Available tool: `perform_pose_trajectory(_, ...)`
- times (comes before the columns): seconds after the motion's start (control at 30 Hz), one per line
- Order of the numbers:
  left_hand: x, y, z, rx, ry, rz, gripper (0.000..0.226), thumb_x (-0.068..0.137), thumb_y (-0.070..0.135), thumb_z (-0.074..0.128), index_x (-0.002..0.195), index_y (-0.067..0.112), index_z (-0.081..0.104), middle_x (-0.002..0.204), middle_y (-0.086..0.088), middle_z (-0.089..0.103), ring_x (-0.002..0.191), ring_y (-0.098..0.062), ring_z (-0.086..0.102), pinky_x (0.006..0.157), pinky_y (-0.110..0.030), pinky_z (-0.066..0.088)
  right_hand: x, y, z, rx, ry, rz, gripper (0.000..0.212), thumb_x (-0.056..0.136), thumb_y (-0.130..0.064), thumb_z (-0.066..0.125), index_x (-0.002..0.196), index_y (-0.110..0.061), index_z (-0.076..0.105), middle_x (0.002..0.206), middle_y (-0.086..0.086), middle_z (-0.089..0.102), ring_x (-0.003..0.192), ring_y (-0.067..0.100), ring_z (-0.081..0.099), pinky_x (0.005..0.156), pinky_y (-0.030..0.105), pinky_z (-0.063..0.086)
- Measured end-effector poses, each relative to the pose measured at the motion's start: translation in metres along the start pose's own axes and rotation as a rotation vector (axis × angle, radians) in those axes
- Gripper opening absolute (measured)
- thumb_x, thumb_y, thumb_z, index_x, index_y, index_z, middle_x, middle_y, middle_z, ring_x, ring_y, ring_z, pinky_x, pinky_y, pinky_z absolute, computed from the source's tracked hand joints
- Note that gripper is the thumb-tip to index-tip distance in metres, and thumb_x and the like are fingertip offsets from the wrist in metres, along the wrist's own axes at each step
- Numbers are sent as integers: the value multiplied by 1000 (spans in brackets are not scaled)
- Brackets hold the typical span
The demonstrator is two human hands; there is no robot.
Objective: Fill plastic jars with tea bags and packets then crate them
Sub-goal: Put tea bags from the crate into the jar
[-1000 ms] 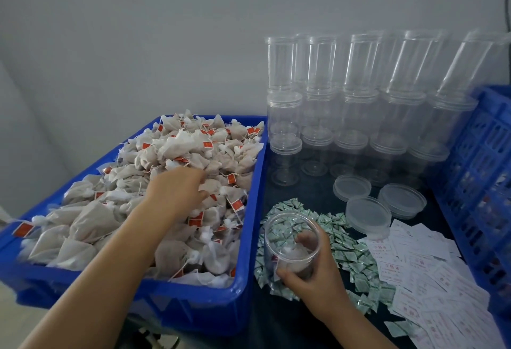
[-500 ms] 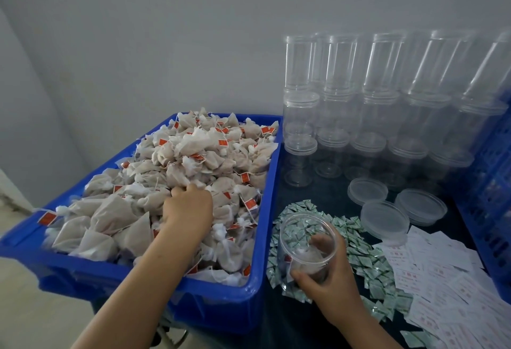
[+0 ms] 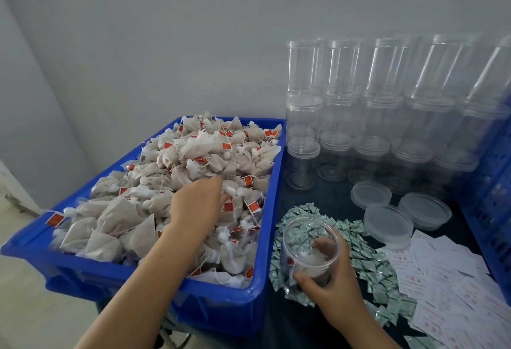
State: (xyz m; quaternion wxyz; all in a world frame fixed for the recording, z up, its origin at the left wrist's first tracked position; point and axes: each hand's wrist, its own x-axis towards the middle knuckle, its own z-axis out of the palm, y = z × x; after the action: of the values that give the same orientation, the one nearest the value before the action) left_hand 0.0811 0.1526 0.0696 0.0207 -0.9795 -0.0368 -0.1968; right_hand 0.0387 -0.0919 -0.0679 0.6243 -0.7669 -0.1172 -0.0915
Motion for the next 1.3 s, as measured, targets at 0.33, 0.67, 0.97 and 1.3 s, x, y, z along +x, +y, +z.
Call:
perform_pose_trajectory(0.33,11,15,-25,-638,116,177,20,89,37,59,89,18,66,99,8,52,81,-3,49,70,-6,34,0,1,0,-20,-3,7,97,51,-54,82,124,-79,24,113,-38,47,114,-15,49,90,40,60)
perform_pose_trajectory(0.67,12,70,-42,-981,-223,421,18,86,21,65,87,38,62,79,22,64,76,8,55,72,-6,42,1,2,1,-22,1,-12,97,53,-53,81,123,-82,20,124,-22,47,114,-11,51,85,15,51)
perform_pose_trajectory(0.97,-5,92,-12,-777,-249,560,12,88,15,63,95,23,67,84,18,62,77,1,57,72,-16,47,4,8,1,10,-2,1,80,59,-46,87,126,-47,43,118,-18,58,109,11,63,89,43,57)
perform_pose_trajectory(1.3,-11,91,-13,-602,-196,775,18,90,15,59,106,19,67,98,8,68,84,-1,55,77,-10,41,4,10,1,70,-5,20,97,64,-34,90,143,-42,35,130,-12,60,118,17,63,93,40,57)
